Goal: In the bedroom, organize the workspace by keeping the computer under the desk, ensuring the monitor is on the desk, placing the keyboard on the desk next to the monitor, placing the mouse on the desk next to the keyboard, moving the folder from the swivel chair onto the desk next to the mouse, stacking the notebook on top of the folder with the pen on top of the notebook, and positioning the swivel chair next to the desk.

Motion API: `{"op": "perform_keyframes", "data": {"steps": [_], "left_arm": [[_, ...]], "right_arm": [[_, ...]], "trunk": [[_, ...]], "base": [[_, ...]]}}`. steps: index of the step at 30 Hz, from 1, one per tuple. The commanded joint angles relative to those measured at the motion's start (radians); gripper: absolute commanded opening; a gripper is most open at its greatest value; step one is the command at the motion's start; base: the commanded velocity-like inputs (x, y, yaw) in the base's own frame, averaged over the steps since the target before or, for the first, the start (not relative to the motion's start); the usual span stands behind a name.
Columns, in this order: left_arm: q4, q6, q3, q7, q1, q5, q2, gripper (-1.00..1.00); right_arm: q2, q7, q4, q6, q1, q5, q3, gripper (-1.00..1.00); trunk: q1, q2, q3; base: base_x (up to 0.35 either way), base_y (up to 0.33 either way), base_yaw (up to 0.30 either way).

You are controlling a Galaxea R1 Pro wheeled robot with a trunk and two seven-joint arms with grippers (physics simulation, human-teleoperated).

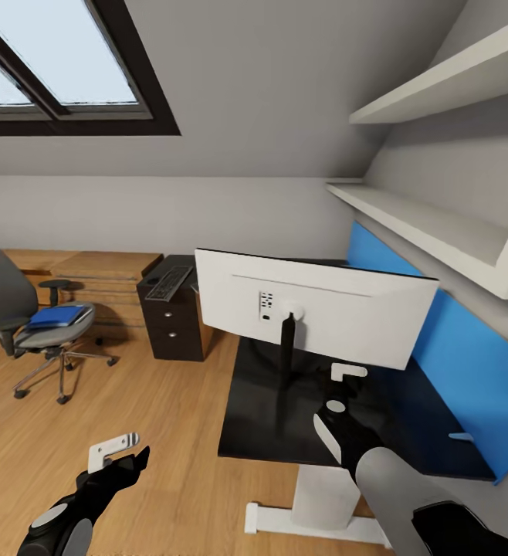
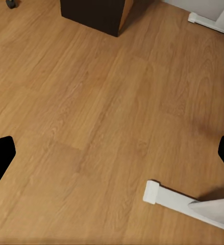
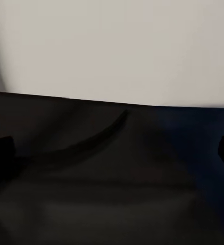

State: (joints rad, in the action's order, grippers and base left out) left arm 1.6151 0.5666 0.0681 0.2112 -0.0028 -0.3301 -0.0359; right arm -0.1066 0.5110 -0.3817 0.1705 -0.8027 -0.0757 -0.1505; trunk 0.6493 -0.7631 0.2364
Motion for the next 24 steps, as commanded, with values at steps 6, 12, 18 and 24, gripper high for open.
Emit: {"op": "perform_keyframes", "data": {"steps": [6, 12, 18, 24], "left_arm": [[0.002, 0.003, -0.002, 0.008, 0.000, -0.010, 0.001, 1.00], [0.002, 0.002, -0.002, 0.010, 0.000, -0.010, 0.001, 1.00], [0.002, 0.000, -0.004, 0.010, 0.000, -0.010, 0.001, 1.00], [0.002, 0.001, -0.004, 0.010, 0.000, -0.010, 0.001, 1.00]], "right_arm": [[0.000, 0.005, 0.001, 0.004, -0.001, -0.009, -0.007, 1.00], [0.002, 0.005, -0.008, 0.005, -0.001, -0.007, -0.004, 1.00], [0.006, 0.004, -0.012, 0.006, -0.001, -0.006, -0.002, 1.00], [0.007, 0.005, -0.012, 0.006, -0.001, -0.006, -0.001, 1.00]], "trunk": [[0.000, -0.001, 0.001], [0.000, -0.001, 0.001], [0.000, -0.001, 0.001], [0.000, -0.001, 0.001]], "base": [[-0.008, -0.028, 0.034], [0.009, -0.001, 0.002], [0.209, 0.000, 0.000], [0.286, 0.000, 0.000]]}}
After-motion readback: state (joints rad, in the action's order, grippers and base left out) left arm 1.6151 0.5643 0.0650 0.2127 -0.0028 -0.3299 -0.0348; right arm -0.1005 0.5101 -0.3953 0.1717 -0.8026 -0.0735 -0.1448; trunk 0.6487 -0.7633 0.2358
